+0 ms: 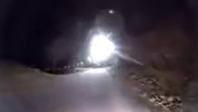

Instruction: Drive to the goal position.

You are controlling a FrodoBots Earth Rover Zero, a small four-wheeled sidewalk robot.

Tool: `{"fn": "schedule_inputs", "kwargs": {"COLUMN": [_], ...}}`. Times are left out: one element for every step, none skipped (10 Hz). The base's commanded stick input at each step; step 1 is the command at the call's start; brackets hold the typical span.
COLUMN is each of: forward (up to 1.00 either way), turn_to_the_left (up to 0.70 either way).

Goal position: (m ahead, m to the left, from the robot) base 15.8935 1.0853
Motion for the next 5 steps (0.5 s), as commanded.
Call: {"fn": "schedule_inputs", "kwargs": {"forward": [1.0, 1.0, 1.0, 1.0, 1.0], "turn_to_the_left": [0.0, 0.0, 0.0, 0.0, 0.0]}}
